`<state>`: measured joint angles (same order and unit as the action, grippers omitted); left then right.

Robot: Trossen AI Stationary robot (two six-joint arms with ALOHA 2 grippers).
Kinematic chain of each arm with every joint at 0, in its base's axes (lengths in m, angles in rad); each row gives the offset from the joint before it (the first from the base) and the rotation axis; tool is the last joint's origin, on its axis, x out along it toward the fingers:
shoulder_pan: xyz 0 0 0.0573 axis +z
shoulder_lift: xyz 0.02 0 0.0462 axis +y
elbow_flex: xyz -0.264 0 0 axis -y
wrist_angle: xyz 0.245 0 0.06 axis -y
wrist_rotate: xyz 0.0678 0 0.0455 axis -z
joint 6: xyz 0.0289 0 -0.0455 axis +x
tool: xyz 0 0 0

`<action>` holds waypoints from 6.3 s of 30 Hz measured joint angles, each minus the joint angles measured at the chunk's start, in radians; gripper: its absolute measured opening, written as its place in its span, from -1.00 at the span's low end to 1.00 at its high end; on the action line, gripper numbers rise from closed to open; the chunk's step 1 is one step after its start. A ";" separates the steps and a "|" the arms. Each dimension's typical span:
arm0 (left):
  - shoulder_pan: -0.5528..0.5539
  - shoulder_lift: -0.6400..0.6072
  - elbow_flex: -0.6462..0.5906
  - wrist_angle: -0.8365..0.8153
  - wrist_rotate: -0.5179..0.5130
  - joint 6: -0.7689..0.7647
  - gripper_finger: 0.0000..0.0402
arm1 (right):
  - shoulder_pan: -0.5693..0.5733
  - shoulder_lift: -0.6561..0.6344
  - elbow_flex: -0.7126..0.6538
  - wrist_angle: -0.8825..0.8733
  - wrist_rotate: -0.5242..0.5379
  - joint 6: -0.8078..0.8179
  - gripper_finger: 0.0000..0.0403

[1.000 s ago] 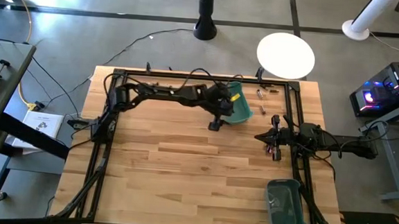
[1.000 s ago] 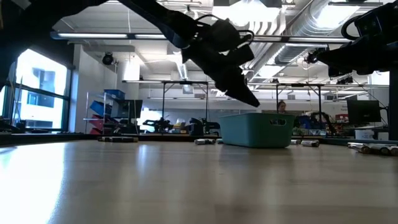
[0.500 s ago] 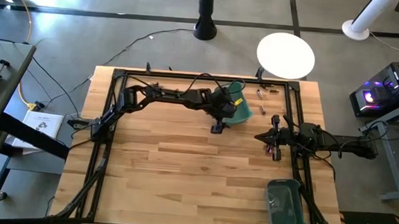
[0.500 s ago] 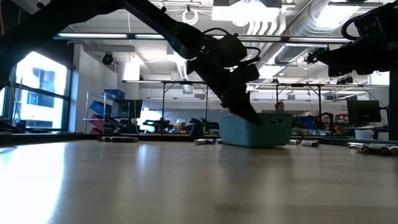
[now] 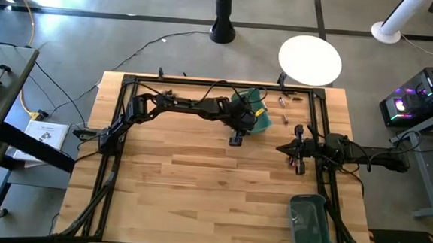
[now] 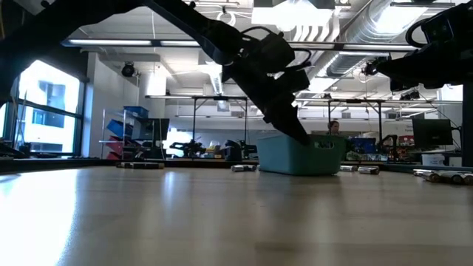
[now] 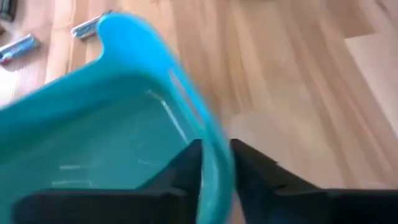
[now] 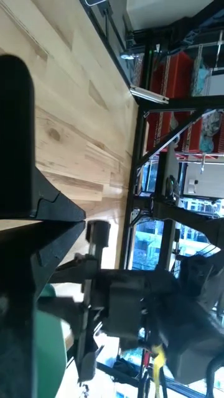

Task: Sort batteries
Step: Prepare the green bin, then put the silver battery into the green bin

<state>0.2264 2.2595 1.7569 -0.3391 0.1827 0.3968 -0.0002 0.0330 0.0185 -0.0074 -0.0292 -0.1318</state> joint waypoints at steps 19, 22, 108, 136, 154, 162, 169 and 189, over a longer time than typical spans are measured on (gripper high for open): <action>-0.256 -0.324 -0.066 -0.451 -0.098 0.051 -0.99 | 0.000 0.000 0.000 0.000 0.000 0.000 -1.00; -0.319 -0.415 -0.164 -0.472 -0.115 -0.042 -0.99 | 0.000 0.000 0.000 0.000 0.000 0.000 -1.00; -0.945 -1.472 -0.924 -0.258 -1.208 -1.000 -0.25 | 0.000 0.000 0.000 0.000 0.000 0.000 -1.00; 0.081 -0.369 -0.861 0.811 -0.480 -0.630 0.33 | 0.000 0.000 0.000 0.000 0.000 0.000 -1.00; 0.124 -0.197 -0.707 0.627 -0.482 -0.683 0.23 | 0.000 0.000 0.000 0.000 -0.001 0.000 -1.00; 0.140 -0.198 -0.707 0.618 -0.485 -0.682 -0.21 | 0.000 0.000 0.000 0.000 0.000 0.000 -1.00; 0.166 -0.217 -0.707 0.567 -0.469 -0.630 -0.77 | 0.000 0.000 0.000 0.000 0.000 0.000 -1.00; 0.077 -0.510 -0.912 0.613 -0.223 -0.434 -0.84 | 0.000 0.000 0.000 0.000 0.000 0.000 -1.00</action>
<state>0.3032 1.7492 0.8448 0.2737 -0.0403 -0.0371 -0.0001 0.0332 0.0185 -0.0074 -0.0296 -0.1318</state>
